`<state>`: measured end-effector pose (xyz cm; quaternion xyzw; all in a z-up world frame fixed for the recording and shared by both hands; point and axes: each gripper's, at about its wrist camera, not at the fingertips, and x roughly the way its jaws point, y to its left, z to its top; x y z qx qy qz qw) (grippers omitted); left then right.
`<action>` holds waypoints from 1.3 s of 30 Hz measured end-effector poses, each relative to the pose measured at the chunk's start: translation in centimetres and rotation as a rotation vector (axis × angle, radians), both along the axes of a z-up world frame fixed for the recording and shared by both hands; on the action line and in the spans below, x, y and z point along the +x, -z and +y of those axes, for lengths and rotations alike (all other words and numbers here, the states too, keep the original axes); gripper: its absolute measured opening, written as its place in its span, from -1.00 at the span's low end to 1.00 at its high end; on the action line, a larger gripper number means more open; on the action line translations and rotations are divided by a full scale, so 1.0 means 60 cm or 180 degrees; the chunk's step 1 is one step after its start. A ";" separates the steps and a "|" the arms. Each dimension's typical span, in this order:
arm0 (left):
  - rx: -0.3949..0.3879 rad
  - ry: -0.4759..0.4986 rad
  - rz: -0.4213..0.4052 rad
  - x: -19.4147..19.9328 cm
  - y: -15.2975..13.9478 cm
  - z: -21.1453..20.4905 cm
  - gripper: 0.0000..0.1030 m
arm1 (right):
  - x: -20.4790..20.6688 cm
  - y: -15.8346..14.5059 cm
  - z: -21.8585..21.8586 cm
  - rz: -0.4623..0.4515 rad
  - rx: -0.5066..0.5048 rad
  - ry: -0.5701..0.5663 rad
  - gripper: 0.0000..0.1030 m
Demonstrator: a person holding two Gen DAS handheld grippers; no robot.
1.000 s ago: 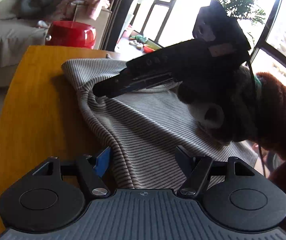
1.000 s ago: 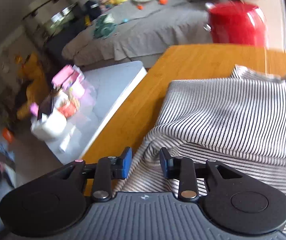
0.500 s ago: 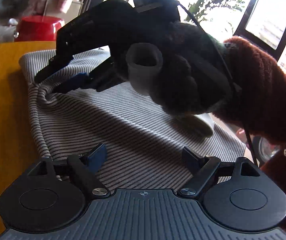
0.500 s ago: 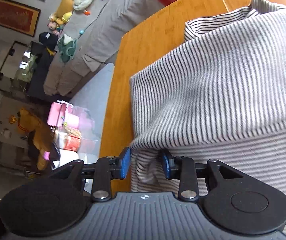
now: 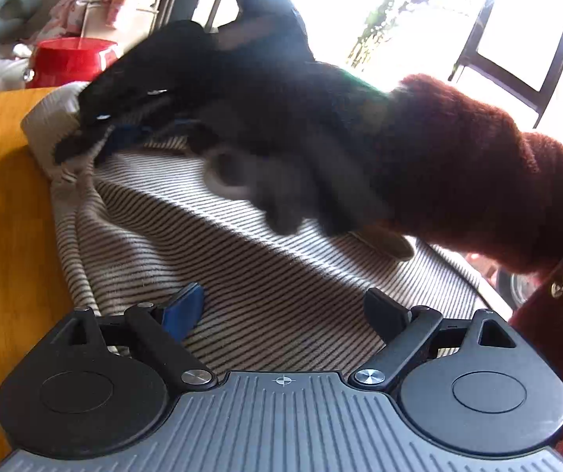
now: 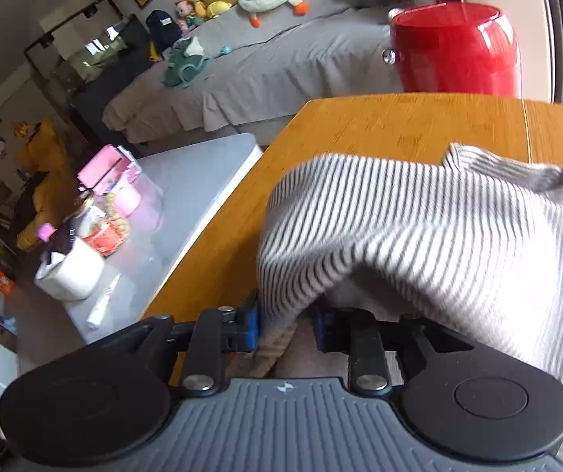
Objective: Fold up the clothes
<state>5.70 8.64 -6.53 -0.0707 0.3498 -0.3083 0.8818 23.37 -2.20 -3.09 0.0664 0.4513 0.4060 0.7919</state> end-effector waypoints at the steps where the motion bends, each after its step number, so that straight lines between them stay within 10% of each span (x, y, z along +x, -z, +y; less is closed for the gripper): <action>1: 0.0036 -0.0004 -0.0002 -0.002 -0.002 0.002 0.80 | -0.009 -0.012 -0.020 -0.0006 0.0028 -0.0017 -0.25; 9: 0.0358 -0.0211 0.0011 0.007 -0.014 0.028 0.85 | -0.027 -0.095 -0.221 -0.0862 -0.0271 0.0934 -0.25; 15: 0.0462 -0.0590 -0.0281 0.037 -0.057 0.045 0.88 | 0.037 -0.010 -0.220 -0.0621 -0.0527 0.1193 -0.29; 17: 0.0498 -0.0730 -0.0411 0.067 -0.069 0.035 0.92 | 0.051 0.012 -0.199 -0.0541 -0.0583 0.1197 -0.68; 25: 0.0996 -0.1308 -0.0197 0.199 -0.034 0.033 0.92 | -0.011 -0.212 -0.200 -0.1685 0.0345 0.0951 -0.83; 32: 0.1077 -0.1647 -0.0093 0.173 -0.030 0.099 0.92 | 0.051 -0.096 -0.253 -0.0820 0.0191 0.1292 -0.82; 39: 0.0647 -0.1271 -0.0302 0.120 -0.085 0.110 0.93 | 0.087 0.047 -0.272 -0.0092 -0.0041 0.1476 -0.83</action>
